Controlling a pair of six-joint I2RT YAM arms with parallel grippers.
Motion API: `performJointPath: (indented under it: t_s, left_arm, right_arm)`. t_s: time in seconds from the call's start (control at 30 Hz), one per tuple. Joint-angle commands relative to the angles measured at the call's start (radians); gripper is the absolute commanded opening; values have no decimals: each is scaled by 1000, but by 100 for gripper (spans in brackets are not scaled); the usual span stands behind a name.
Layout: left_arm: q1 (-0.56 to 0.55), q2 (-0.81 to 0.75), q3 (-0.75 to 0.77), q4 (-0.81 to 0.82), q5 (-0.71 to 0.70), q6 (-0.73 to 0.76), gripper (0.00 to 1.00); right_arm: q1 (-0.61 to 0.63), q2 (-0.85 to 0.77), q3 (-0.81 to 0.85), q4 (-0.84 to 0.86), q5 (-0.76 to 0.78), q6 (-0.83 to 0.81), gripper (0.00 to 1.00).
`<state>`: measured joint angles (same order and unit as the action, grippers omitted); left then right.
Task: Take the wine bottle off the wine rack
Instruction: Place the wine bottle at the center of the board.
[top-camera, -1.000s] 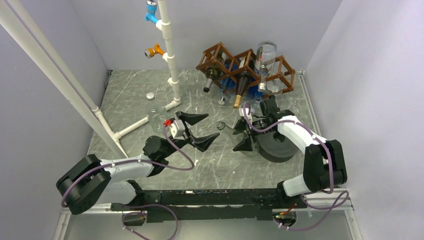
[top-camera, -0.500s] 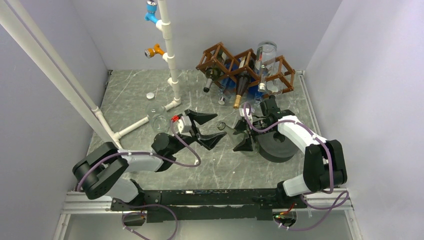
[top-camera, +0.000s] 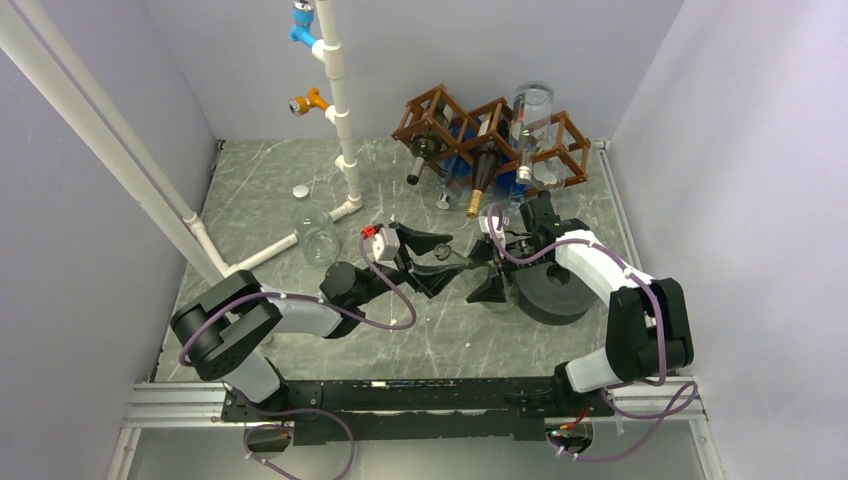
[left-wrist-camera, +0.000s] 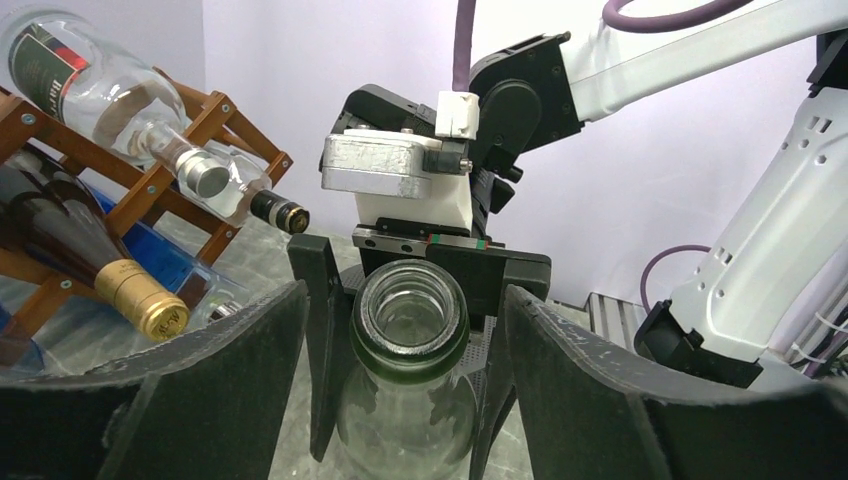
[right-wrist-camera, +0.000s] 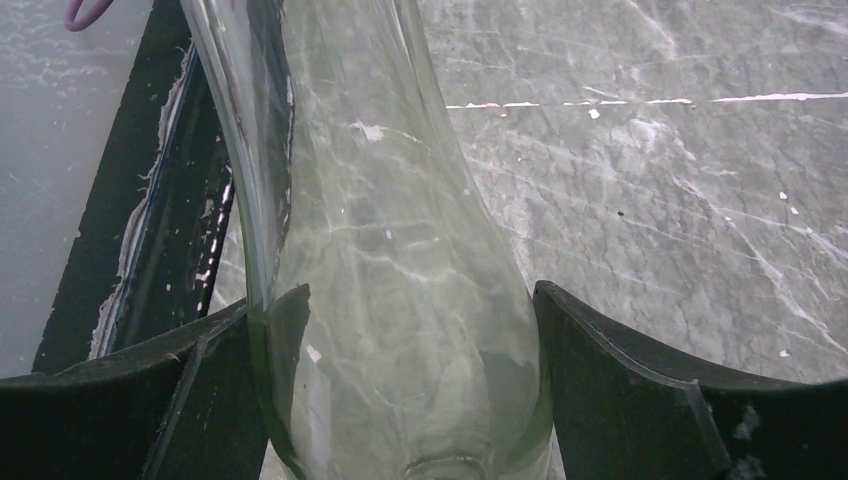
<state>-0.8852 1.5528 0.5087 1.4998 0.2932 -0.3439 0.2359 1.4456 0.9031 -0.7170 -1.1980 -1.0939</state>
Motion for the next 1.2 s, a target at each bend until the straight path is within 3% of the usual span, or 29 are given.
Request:
performJointPath:
  t_s: [0.0,0.2,0.37,0.4,0.47,0.53,0.67,0.77,1.0,1.17]
  left_arm:
    - [-9,22,50,91,31,-44,74]
    - [-12,49,71,92,40,-73,65]
    - [-13,52,80,81,48,-81,49]
    - [-13,51,83,80,53,-82,37]
    - [-12,47,88,64,55,-83,0]
    - [-14,39,92,48,55,-82,0]
    - [-13,-1,90,12,35,-66,0]
    - [-14,-48,94,-62,21,-38,0]
    - [-13,-158,108,-248,0,55,0]
    - [-13,-232,124,-394,-13,108,0]
  right_arm:
    - [-6,2,48,-25,-94,-24,11]
    - [-6,-2,48,-27,-97,-25,12]
    - [-6,1,48,-27,-97,-24,13]
    - [-6,2,48,-27,-97,-23,13]
    - [-6,3,48,-27,-96,-19,14]
    - [-6,7,51,-28,-92,-11,23]
    - [-5,3,53,-24,-69,16,56]
    - [-6,-11,51,-1,-59,64,74]
    - [-6,-42,86,-38,-57,95,98]
    - [-11,-67,115,-109,-53,41,100]
